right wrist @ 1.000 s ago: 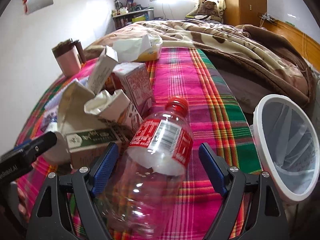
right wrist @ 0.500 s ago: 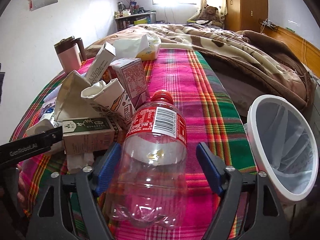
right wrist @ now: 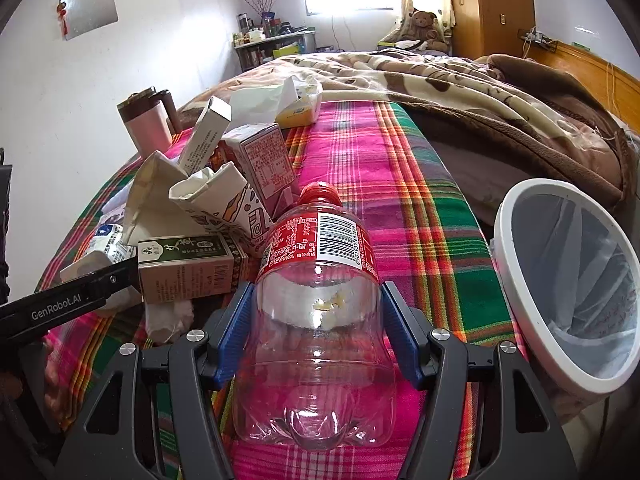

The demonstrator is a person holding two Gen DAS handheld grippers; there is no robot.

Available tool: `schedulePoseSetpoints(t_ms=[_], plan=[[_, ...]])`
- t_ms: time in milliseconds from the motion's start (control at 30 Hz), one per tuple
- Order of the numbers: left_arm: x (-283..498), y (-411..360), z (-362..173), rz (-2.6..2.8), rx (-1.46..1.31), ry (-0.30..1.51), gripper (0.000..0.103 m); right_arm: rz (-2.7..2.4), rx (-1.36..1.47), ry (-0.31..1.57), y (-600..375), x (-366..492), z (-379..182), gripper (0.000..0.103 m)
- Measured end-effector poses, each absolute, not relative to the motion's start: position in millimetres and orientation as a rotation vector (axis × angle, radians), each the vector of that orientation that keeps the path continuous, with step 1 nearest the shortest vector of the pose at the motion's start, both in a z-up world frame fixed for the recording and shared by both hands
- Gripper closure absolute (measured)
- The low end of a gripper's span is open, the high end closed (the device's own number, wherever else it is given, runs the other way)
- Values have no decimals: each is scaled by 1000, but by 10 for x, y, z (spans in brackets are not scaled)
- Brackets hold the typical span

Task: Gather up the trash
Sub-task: 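Carry the bottle over the wastebasket while the left tool carries the white cup there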

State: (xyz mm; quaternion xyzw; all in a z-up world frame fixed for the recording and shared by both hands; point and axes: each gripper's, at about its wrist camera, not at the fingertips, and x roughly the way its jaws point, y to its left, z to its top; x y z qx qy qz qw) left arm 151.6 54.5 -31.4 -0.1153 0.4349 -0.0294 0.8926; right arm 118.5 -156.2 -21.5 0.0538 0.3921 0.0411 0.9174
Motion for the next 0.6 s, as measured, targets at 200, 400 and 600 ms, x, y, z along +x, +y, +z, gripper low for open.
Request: schedulePoseSetpoints(t_ms=[200, 400, 600], plan=[[1331, 503, -211, -65, -226, 851, 32, 95, 148, 788, -1682, 1113, -180, 39], [1140, 456, -18, -69, -212, 791, 32, 112, 171, 749, -1796, 1022, -81, 39], [1022, 331, 152, -101, -191, 752, 32, 116, 187, 712, -1918, 940, 43, 39]])
